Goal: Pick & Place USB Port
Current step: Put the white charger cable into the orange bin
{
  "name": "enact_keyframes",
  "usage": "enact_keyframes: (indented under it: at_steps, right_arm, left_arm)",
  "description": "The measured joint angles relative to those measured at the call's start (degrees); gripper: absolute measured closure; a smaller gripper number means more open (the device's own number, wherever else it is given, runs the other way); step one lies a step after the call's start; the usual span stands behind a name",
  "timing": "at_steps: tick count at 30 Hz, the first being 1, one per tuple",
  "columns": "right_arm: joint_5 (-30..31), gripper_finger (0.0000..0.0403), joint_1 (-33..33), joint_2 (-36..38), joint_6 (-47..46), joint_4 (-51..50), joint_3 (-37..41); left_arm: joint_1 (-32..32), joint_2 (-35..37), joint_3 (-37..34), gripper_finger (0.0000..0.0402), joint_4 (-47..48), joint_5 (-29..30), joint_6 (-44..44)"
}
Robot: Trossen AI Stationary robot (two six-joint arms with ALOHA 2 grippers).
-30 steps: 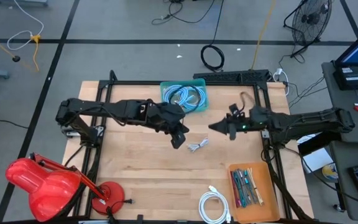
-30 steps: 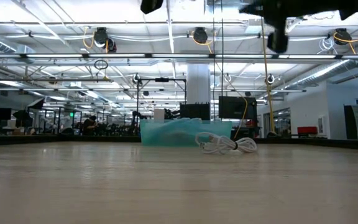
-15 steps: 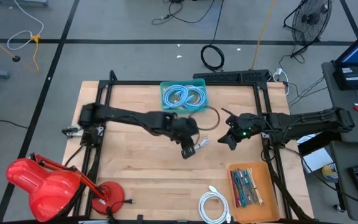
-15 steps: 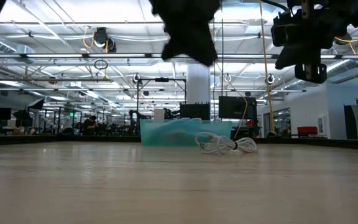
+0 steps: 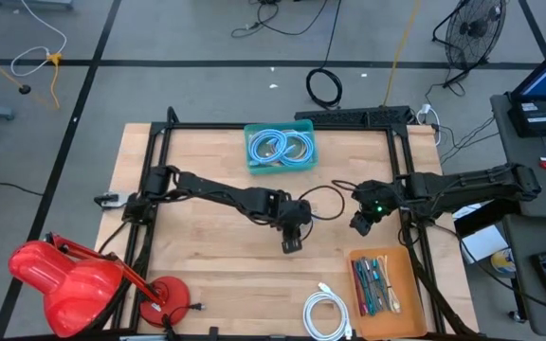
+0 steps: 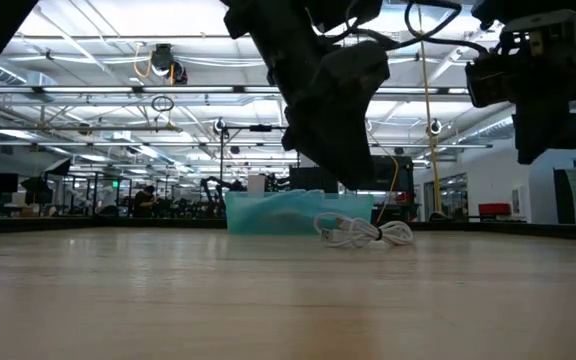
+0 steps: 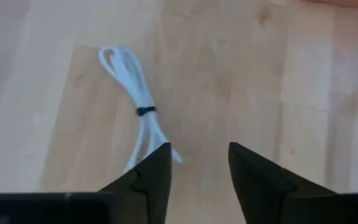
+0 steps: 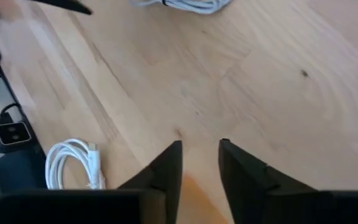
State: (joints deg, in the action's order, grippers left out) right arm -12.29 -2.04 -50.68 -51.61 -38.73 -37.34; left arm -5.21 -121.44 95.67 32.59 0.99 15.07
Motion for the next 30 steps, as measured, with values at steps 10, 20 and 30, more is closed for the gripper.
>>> enact_keyframes:
  at_steps: [10, 20, 30]
  right_arm:
    - [0.1, 0.0248, 0.0, 0.0, 1.8, 3.7, 0.0]
    - [0.1, 0.0244, 0.0, 0.0, 3.8, 4.6, 0.0]
    - [0.3, 0.0245, 0.0, 0.0, 4.1, 6.8, 0.0]
  left_arm:
    - [3.2, -2.8, 0.0, 0.0195, -0.4, -0.2, 0.8]
    - [3.6, -6.6, 0.0, 0.0195, 0.1, -2.9, 1.9]
    - [3.9, -7.4, 0.1, 0.0329, 0.2, -3.0, 4.9]
